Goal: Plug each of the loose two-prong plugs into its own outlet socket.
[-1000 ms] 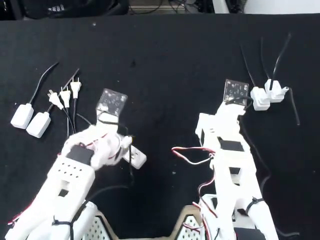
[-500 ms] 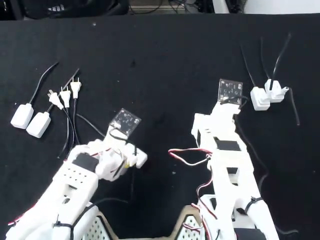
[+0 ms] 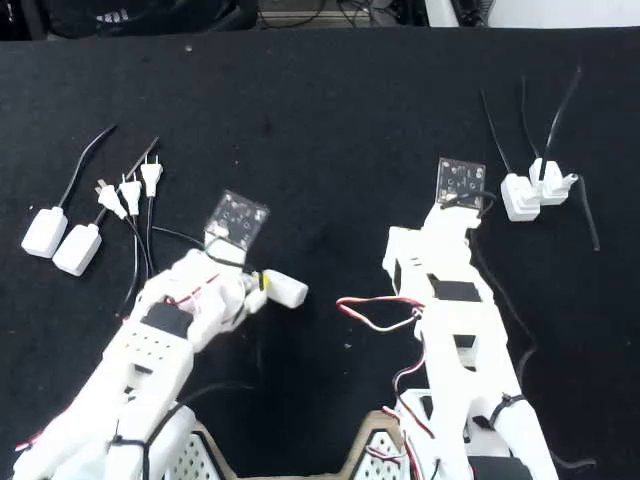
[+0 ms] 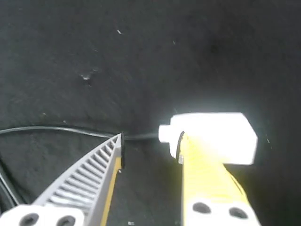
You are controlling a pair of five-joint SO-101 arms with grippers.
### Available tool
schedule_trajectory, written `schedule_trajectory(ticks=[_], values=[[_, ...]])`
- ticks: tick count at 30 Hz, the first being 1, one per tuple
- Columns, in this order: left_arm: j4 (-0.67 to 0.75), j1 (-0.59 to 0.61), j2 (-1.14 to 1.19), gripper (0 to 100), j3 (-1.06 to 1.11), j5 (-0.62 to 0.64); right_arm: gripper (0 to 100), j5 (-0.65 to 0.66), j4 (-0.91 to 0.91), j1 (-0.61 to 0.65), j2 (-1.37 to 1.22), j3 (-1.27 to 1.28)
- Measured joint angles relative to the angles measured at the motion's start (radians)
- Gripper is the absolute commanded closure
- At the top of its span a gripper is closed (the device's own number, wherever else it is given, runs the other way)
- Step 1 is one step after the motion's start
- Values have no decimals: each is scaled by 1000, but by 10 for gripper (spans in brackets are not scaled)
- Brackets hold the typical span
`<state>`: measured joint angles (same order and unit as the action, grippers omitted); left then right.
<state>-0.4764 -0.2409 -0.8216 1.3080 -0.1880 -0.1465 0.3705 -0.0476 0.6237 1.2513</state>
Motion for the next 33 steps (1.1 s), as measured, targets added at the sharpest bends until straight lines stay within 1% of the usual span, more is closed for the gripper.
schedule_trajectory(ticks=[6,9,12,18,20,23,26,28,31,33], values=[[25,40,178,801,-123,74,871,0,0,0,0,0],[-12,58,258,801,-196,91,871,0,0,0,0,0],[-135,94,270,801,-301,97,871,0,0,0,0,0],[-451,155,278,801,-496,97,871,0,0,0,0,0],[-539,129,279,801,-506,63,871,0,0,0,0,0],[-605,15,279,801,-505,6,871,0,0,0,0,0],[-605,-110,287,801,-482,-9,871,0,0,0,0,0],[-539,-161,288,801,-434,-9,871,0,0,0,0,0],[-394,-161,295,801,-374,-2,871,0,0,0,0,0],[-292,-143,298,801,-347,34,871,0,0,0,0,0]])
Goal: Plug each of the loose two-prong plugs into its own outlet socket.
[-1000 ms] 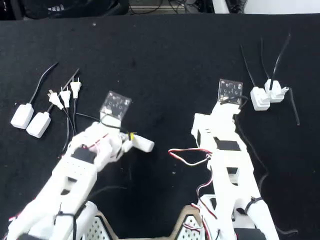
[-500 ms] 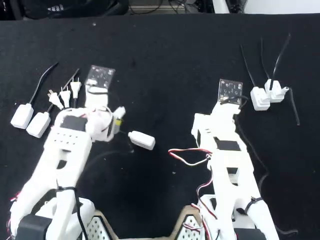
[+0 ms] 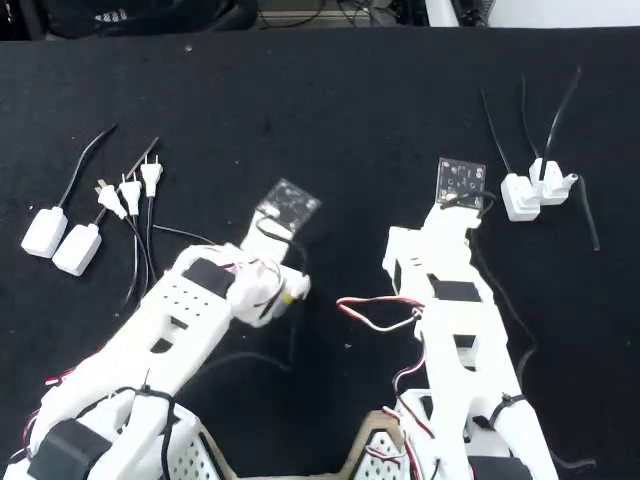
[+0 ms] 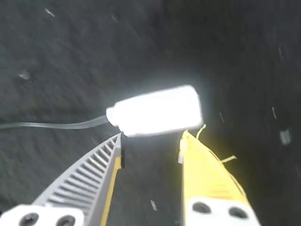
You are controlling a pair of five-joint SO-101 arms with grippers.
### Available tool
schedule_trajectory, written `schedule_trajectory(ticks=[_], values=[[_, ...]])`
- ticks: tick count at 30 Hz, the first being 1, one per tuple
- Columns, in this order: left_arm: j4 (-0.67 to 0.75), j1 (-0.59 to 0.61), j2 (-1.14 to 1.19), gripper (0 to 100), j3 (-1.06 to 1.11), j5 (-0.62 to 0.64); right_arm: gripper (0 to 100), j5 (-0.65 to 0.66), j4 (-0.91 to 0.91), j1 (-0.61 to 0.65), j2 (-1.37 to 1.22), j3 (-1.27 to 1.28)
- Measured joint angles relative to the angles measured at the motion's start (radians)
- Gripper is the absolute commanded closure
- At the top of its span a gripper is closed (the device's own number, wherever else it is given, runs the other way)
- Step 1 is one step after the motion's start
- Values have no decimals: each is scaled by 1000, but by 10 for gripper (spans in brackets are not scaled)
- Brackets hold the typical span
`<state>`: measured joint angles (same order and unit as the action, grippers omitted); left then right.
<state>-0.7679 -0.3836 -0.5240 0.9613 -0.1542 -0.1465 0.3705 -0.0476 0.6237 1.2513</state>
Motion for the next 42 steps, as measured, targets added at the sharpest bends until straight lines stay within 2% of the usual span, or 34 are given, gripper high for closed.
schedule_trajectory(ticks=[3,6,16,19,22,26,29,37,42], values=[[133,52,0,801,35,57,871,0,0,0,0,0],[187,103,0,801,40,112,871,0,0,0,0,0],[169,195,-2,798,28,152,871,0,0,0,0,0],[66,183,-2,798,2,153,871,0,0,0,0,0],[-21,121,-2,798,-32,150,871,0,0,0,0,0],[-51,23,2,798,-38,103,871,0,0,0,0,0],[-35,3,8,798,-38,97,871,0,0,0,0,0],[164,3,150,802,-54,95,871,0,0,0,0,0],[157,8,198,802,-83,95,871,0,0,0,0,0]])
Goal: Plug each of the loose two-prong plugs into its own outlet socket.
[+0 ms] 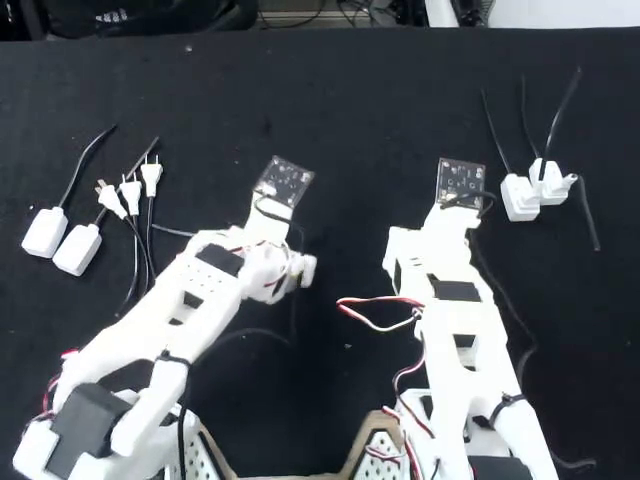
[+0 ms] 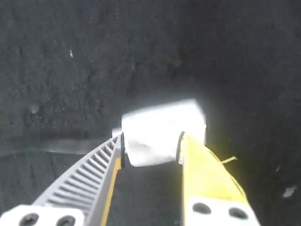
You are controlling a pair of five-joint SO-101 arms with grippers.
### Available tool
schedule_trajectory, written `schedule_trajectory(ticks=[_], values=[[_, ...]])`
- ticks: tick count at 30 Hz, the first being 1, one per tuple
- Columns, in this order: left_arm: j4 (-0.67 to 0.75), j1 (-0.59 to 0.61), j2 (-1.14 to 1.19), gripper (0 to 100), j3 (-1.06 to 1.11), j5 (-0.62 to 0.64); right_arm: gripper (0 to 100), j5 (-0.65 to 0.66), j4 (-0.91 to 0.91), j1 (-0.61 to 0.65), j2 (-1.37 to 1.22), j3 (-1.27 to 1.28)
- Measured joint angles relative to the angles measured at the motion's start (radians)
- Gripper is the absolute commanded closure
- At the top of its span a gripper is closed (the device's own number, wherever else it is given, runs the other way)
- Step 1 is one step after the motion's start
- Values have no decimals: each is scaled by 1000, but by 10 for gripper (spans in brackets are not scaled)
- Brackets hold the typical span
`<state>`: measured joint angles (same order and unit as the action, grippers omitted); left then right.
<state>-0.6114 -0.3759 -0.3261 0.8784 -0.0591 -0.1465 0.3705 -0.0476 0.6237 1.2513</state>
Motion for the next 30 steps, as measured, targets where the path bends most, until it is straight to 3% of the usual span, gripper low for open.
schedule_trajectory(ticks=[12,17,19,23,30], values=[[-199,20,-193,802,-40,-3,871,0,0,0,0,0],[-204,213,-290,800,-40,6,871,0,0,0,0,0],[-196,307,-293,798,-40,68,871,0,0,0,0,0],[-138,436,-227,799,-40,147,871,0,0,0,0,0],[-40,442,69,802,-133,158,871,0,0,0,0,0]])
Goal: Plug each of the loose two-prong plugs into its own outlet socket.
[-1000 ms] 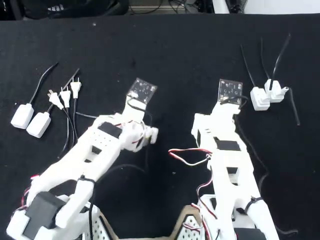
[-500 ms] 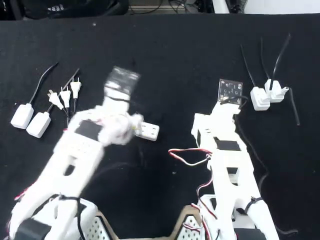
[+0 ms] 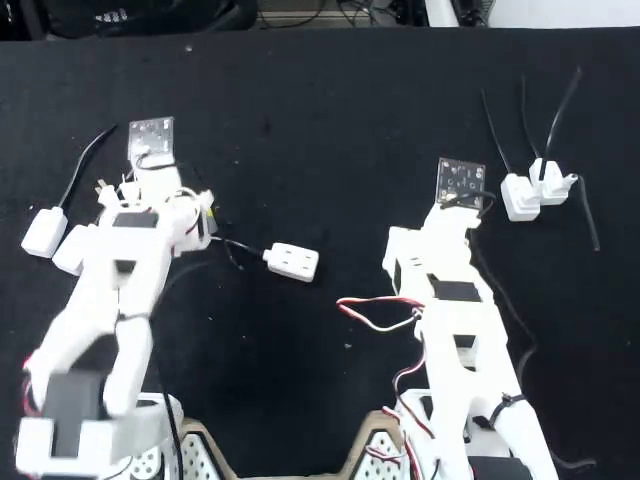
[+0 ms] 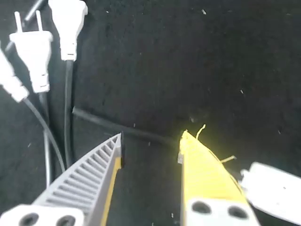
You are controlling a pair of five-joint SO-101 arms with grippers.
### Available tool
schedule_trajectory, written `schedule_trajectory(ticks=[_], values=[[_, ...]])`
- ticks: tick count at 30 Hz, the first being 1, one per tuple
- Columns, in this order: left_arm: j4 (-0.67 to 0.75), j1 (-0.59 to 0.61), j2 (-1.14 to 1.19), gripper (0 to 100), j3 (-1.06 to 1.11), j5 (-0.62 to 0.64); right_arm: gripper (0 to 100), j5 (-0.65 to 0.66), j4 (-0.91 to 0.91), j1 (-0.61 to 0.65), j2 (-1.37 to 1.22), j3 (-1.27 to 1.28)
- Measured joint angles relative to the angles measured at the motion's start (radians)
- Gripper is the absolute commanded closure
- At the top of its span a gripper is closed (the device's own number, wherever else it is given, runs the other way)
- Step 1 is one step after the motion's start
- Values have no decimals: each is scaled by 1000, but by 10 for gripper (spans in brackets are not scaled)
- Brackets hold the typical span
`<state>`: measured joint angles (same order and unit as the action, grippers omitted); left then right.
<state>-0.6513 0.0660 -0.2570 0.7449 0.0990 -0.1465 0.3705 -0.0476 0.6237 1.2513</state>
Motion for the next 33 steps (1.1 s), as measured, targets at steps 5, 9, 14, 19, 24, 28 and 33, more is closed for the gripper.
schedule_trajectory(ticks=[5,9,14,19,24,28,33], values=[[0,2,195,802,-158,35,871,0,0,0,0,0],[0,14,293,802,-193,84,871,0,0,0,0,0],[-54,14,338,802,-207,92,871,0,0,0,0,0],[-190,14,339,802,-244,97,871,0,0,5,0,0],[-362,20,341,802,-304,103,871,0,0,5,0,0],[-420,44,341,802,-336,103,871,0,0,5,0,0],[-531,115,341,802,-437,101,871,0,0,5,0,0]])
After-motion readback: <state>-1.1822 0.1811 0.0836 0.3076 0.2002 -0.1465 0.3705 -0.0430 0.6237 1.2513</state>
